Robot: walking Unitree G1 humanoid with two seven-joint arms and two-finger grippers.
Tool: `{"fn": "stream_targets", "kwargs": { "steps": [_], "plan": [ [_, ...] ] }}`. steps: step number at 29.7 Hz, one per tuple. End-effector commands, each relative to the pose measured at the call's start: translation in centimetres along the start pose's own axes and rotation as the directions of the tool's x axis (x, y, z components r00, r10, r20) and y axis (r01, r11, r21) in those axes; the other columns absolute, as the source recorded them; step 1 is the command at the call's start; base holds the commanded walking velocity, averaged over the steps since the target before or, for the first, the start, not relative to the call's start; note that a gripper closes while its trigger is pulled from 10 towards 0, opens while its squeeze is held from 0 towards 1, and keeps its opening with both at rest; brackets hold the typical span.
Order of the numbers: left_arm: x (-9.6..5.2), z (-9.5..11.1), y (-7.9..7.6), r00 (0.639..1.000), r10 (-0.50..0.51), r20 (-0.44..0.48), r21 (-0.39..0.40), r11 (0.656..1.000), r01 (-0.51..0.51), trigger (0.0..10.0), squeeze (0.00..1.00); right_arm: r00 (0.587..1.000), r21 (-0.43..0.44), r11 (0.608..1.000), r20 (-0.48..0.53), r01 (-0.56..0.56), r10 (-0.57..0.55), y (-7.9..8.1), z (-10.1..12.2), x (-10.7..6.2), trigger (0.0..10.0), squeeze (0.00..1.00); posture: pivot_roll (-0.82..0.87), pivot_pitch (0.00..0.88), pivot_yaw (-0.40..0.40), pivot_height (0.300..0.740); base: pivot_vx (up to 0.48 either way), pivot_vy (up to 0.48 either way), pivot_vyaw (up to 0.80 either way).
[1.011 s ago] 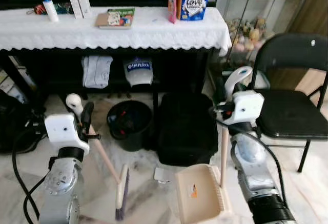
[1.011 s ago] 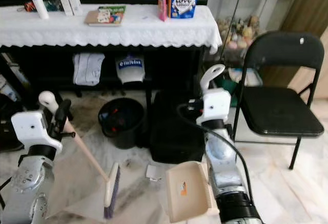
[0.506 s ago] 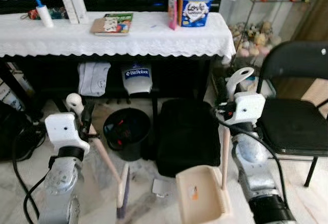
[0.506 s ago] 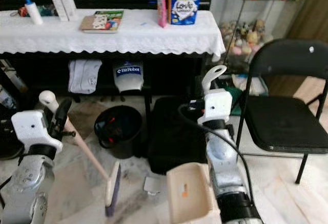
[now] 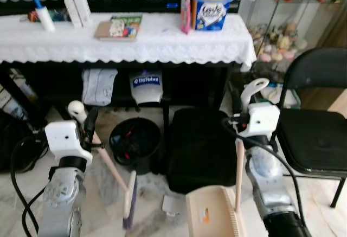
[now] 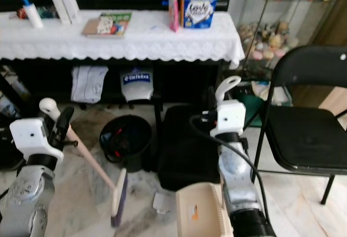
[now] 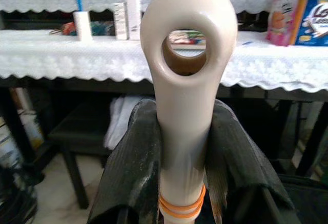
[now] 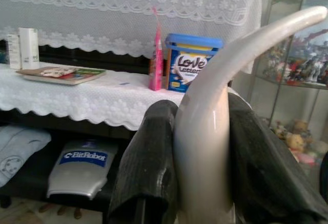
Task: Sweep floor
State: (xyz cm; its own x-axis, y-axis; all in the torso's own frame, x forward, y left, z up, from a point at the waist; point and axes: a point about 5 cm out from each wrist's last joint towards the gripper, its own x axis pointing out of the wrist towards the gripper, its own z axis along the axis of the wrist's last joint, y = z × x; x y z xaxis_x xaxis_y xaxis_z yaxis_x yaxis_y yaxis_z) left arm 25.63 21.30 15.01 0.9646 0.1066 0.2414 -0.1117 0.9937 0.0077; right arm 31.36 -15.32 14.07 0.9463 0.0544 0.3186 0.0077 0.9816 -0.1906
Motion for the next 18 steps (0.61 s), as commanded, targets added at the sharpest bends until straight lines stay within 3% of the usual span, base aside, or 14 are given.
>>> {"fn": "stream_targets", "kwargs": {
  "steps": [1,9,18],
  "plan": [
    [-0.1,0.0,0.8,1.000,0.021,0.005,0.018,1.000,-0.021,10.0,0.00,0.999,0.003,0.999,0.010,0.043,-0.043,-0.7,-0.2,-0.4,10.0,0.00,0.01,0.053,0.043,0.740,0.000,0.000,0.00],
    [-0.6,-1.6,1.3,0.997,0.030,-0.071,-0.038,0.999,-0.033,10.0,0.00,0.995,-0.023,0.997,-0.068,0.073,-0.074,-1.0,-2.7,-2.0,10.0,0.00,0.01,0.060,0.048,0.740,0.000,0.000,0.00],
    [-0.6,-1.8,1.6,0.996,0.039,-0.076,-0.048,0.998,-0.043,10.0,0.00,0.968,-0.160,0.973,-0.160,0.169,-0.194,-2.1,-5.8,-3.7,10.0,0.00,0.01,0.071,0.060,0.740,0.000,0.000,0.00]
  ]
}}
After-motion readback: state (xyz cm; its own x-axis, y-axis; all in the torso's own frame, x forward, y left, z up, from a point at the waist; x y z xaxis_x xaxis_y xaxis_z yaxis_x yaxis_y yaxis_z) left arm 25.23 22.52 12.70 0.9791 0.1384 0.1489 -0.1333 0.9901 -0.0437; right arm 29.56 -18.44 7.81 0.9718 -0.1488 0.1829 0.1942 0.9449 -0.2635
